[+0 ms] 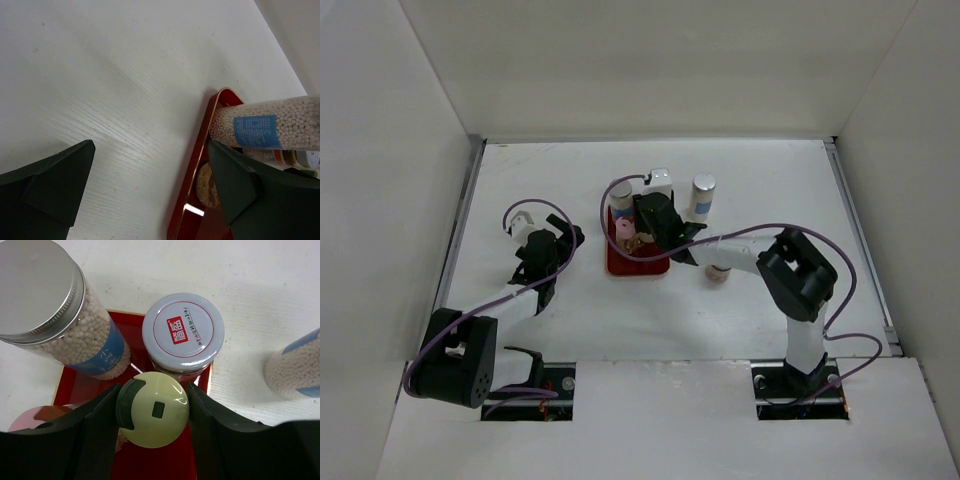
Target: Organize the condiment bottles
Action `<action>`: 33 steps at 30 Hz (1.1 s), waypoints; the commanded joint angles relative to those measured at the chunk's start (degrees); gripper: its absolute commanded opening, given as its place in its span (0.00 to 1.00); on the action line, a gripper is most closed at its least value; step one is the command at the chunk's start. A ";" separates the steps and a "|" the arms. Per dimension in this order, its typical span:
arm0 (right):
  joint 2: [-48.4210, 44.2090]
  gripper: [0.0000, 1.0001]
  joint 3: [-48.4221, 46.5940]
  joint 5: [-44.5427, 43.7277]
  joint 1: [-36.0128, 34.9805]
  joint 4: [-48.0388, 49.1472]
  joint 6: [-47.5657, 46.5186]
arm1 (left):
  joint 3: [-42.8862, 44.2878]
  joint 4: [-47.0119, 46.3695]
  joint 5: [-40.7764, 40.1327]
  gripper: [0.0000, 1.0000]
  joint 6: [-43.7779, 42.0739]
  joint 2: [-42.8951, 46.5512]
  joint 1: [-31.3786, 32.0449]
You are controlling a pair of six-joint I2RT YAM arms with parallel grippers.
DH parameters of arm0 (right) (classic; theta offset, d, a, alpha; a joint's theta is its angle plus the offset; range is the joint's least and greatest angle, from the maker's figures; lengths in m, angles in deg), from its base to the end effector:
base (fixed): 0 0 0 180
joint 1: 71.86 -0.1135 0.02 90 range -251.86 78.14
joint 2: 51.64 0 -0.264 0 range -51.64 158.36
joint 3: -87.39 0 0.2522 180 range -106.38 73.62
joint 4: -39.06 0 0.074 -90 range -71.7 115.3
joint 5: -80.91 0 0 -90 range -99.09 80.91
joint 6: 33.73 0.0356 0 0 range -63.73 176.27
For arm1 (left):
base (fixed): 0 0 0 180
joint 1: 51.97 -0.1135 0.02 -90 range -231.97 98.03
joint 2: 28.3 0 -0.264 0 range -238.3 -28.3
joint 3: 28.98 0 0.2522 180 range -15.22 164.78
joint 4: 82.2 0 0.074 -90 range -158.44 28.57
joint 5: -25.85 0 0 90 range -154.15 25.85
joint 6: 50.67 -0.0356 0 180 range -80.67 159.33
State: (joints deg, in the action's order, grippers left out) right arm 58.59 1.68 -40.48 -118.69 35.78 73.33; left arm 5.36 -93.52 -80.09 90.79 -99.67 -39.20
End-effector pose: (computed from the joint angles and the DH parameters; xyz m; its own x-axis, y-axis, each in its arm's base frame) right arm 0.3098 0.3032 0.2079 -0.3952 -0.0553 -0.9169 -0.2002 0.9794 0.0273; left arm 0.2309 -0.0423 0.1648 -0.2411 -0.7165 -0.6546 -0.3489 0.6934 -0.6305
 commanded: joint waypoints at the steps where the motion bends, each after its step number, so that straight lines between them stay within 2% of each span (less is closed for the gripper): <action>1: 0.42 0.55 -1.10 -2.79 -0.50 3.76 -0.98 | -0.10 -2.78 0.21 1.00 0.31 1.06 -0.34; 3: -1.07 0.69 -0.13 -2.27 -0.50 2.80 -0.36 | -0.10 -2.78 0.21 1.00 0.31 1.06 -0.34; 5: -3.70 0.76 0.57 -1.48 -0.50 0.78 0.25 | -0.10 -2.78 0.21 1.00 0.31 0.97 -0.34; 15: -21.44 0.83 8.91 2.92 -1.91 -6.17 3.68 | -0.10 -2.78 0.30 1.00 0.31 1.06 -0.34; 19: -29.97 0.87 15.76 0.82 -1.82 -10.90 5.17 | 0.08 -2.78 0.48 1.00 0.31 0.62 -0.25; 23: -35.96 0.92 21.74 -4.54 1.51 -20.30 9.21 | 0.25 -2.78 1.00 1.00 0.48 0.10 -0.08; 28: -37.55 0.99 25.18 -5.08 4.77 -29.80 13.87 | 0.43 -3.13 1.44 1.00 0.66 -0.78 -0.08; 33: -37.82 0.99 26.85 -4.12 6.44 -31.14 15.28 | 0.51 -3.57 2.06 1.00 0.92 -1.31 -0.08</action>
State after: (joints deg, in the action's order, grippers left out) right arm 21.94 28.48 -43.87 -113.21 6.60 86.07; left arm 5.36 -93.63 -78.89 91.01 -100.90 -39.20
